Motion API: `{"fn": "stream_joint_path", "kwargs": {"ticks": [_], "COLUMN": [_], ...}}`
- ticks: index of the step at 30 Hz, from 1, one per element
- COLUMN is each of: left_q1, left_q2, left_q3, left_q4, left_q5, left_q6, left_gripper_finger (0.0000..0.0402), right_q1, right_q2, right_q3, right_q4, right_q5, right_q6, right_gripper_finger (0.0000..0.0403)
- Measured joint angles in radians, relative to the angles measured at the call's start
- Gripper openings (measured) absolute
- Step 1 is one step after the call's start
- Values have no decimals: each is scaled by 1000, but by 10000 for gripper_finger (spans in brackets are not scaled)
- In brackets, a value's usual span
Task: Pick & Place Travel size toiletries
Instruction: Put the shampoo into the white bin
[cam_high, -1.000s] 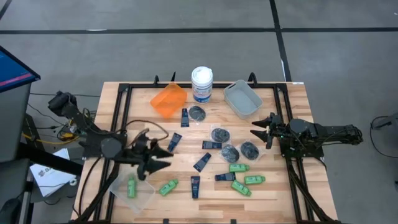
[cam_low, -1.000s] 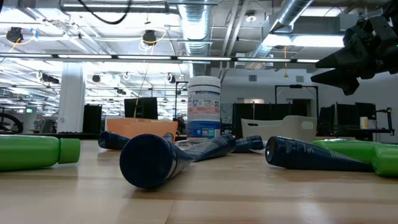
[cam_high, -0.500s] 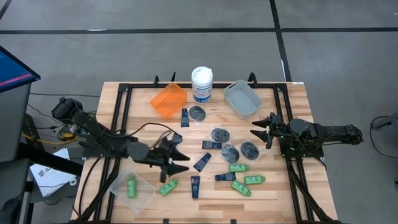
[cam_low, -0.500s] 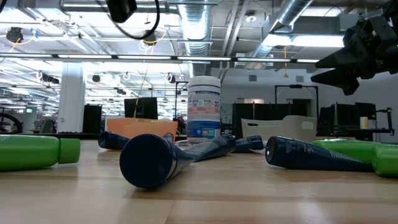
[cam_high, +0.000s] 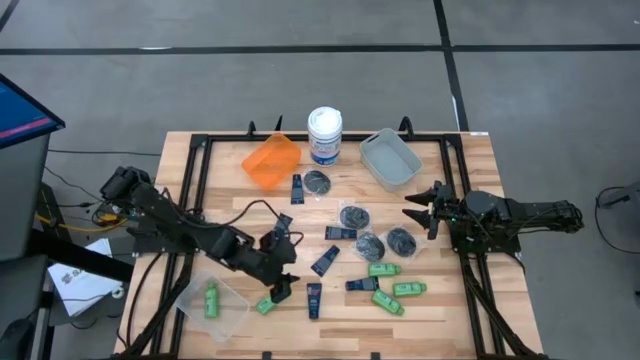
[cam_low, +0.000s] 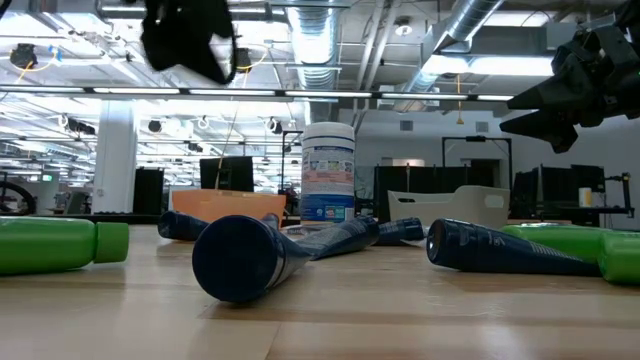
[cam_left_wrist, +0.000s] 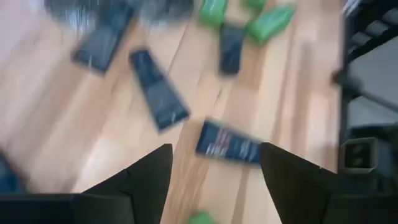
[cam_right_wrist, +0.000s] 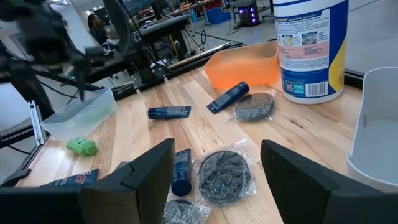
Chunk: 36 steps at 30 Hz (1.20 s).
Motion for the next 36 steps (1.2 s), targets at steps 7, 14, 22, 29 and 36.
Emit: {"fn": "stream_joint_path", "kwargs": {"ticks": [7, 14, 22, 29, 36], "left_q1": [0, -5, -5, -5, 1], "left_q2": [80, 168, 211, 211, 211], "left_q3": [0, 1, 2, 31, 31], "left_q4": [-160, -221, -217, -231, -236], "left_q5": [56, 129, 208, 203, 208], "left_q6": [-107, -135, -215, -222, -254], "left_gripper_finger": [243, 258, 265, 267, 267], "right_q1": [0, 0, 0, 0, 0], "right_q2": [0, 0, 0, 0, 0], "right_q3": [0, 0, 0, 0, 0], "right_q4": [0, 0, 0, 0, 0], "right_q5": [0, 0, 0, 0, 0], "right_q6": [0, -1, -2, -2, -2], "right_gripper_finger": [230, 230, 230, 230, 230]}}
